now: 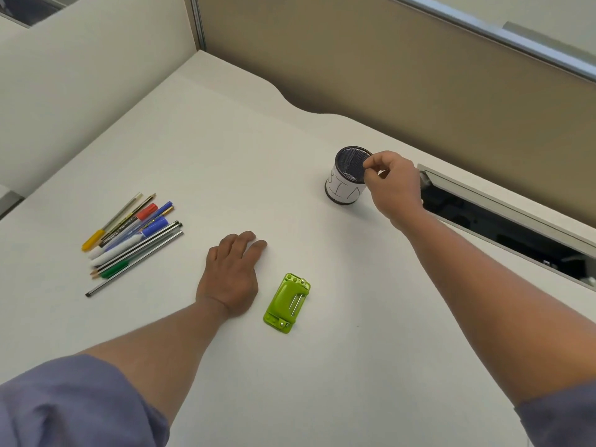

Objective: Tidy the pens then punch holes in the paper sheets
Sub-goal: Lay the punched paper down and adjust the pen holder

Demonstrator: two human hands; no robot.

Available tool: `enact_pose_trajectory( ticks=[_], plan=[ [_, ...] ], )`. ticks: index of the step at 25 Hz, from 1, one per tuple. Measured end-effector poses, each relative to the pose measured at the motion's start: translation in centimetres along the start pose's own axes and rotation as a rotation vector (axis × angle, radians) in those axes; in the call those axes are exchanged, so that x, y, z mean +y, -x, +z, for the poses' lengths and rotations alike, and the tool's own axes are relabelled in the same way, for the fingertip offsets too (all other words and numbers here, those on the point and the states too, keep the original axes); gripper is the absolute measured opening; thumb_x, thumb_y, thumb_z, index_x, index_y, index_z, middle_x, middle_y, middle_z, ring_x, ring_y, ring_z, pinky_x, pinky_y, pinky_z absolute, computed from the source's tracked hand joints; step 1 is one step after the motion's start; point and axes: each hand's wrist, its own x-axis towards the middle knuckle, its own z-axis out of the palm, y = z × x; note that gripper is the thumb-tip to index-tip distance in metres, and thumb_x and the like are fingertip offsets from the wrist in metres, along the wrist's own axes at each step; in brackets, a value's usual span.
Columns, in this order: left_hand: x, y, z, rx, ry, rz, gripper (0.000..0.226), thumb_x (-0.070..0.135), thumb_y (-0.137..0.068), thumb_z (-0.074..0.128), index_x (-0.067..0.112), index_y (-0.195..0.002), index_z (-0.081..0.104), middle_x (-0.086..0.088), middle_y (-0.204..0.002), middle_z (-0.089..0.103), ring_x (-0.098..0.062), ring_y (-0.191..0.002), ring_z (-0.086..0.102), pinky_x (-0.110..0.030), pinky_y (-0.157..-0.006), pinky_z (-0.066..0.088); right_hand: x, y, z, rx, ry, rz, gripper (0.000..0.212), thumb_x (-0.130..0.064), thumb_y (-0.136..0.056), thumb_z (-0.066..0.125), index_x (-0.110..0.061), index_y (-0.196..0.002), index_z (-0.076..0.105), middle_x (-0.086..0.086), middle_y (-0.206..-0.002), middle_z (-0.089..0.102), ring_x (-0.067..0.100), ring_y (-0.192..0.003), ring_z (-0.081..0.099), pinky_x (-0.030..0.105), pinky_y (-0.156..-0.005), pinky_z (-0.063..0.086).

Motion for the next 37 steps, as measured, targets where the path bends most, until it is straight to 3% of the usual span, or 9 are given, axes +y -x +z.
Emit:
enact_pose_trajectory(
  ticks=[4, 9, 11, 15, 17, 22, 27, 37],
  plan=[
    [0.0, -0.1, 0.0, 0.007, 0.002, 0.004, 0.06, 0.012, -0.08, 0.038, 0.023, -0.136, 0.056, -0.003, -0.146, 0.049, -0.031, -0.132, 0.04, -0.044, -0.103, 0.031, 0.5, 4.3, -0.9, -0.117, -0.073, 0.016, 0.019, -0.016, -0.089, 0.063, -0.034, -0.089, 0.07, -0.015, -0.081, 0.067, 0.001, -0.058, 0.051, 0.019, -0.058, 0.045],
    [0.0, -0.1, 0.3, 0.04, 0.004, 0.015, 0.06, 0.009, -0.078, 0.04, 0.023, -0.135, 0.057, -0.005, -0.143, 0.05, -0.03, -0.129, 0.038, -0.044, -0.1, 0.029, 3.7, 11.5, -2.2, -0.371, 0.068, 0.113, 0.012, -0.02, -0.09, 0.07, -0.032, -0.089, 0.071, -0.017, -0.085, 0.068, -0.004, -0.064, 0.057, 0.008, -0.049, 0.042],
    [-0.1, -0.1, 0.3, 0.047, 0.008, 0.017, 0.06, 0.009, -0.078, 0.04, 0.023, -0.134, 0.056, -0.005, -0.142, 0.05, -0.03, -0.129, 0.039, -0.046, -0.099, 0.031, 5.0, 14.5, -2.6, -0.451, 0.15, 0.13, 0.01, -0.02, -0.091, 0.069, -0.03, -0.093, 0.072, -0.018, -0.088, 0.067, -0.001, -0.067, 0.058, 0.01, -0.055, 0.042],
    [0.0, 0.0, 0.4, 0.07, 0.02, 0.022, 0.059, 0.009, -0.078, 0.04, 0.023, -0.133, 0.056, -0.005, -0.141, 0.051, -0.03, -0.128, 0.039, -0.047, -0.099, 0.032, 6.7, 19.0, -3.5, -0.608, 0.381, 0.104, 0.014, -0.017, -0.089, 0.065, -0.021, -0.101, 0.071, -0.007, -0.1, 0.065, 0.014, -0.085, 0.062, 0.03, -0.076, 0.053],
    [0.0, 0.0, 0.4, 0.067, 0.022, 0.024, 0.059, 0.009, -0.077, 0.039, 0.024, -0.132, 0.055, -0.004, -0.141, 0.05, -0.03, -0.127, 0.038, -0.048, -0.1, 0.033, 6.9, 20.1, -3.8, -0.657, 0.458, 0.083, 0.009, -0.017, -0.087, 0.064, -0.023, -0.093, 0.066, -0.005, -0.096, 0.062, 0.019, -0.085, 0.061, 0.034, -0.077, 0.053],
    [0.0, 0.1, 0.4, 0.087, 0.032, 0.028, 0.057, 0.01, -0.078, 0.039, 0.024, -0.131, 0.056, -0.004, -0.139, 0.051, -0.031, -0.127, 0.04, -0.05, -0.1, 0.036, 7.0, 21.2, -3.1, -0.644, 0.555, 0.033, 0.022, -0.017, -0.083, 0.06, -0.017, -0.068, 0.044, 0.0, -0.075, 0.048, 0.021, -0.066, 0.042, 0.035, -0.059, 0.036],
    [-0.1, 0.1, 0.4, 0.093, 0.042, 0.031, 0.056, 0.012, -0.079, 0.038, 0.024, -0.131, 0.056, -0.004, -0.14, 0.051, -0.031, -0.128, 0.039, -0.05, -0.1, 0.035, 7.0, 21.2, -2.0, -0.583, 0.642, 0.01, 0.015, -0.013, -0.086, 0.054, -0.006, -0.072, 0.055, 0.009, -0.075, 0.053, 0.022, -0.063, 0.039, 0.034, -0.057, 0.031],
    [-0.1, 0.0, 0.5, 0.085, 0.035, 0.036, 0.055, 0.011, -0.079, 0.04, 0.025, -0.131, 0.055, -0.004, -0.14, 0.05, -0.033, -0.127, 0.04, -0.051, -0.099, 0.036, 7.0, 20.5, -0.7, -0.6, 0.831, -0.091, 0.014, -0.004, -0.082, 0.05, -0.011, -0.071, 0.045, 0.007, -0.072, 0.041, 0.024, -0.063, 0.033, 0.034, -0.056, 0.023]
  ],
)
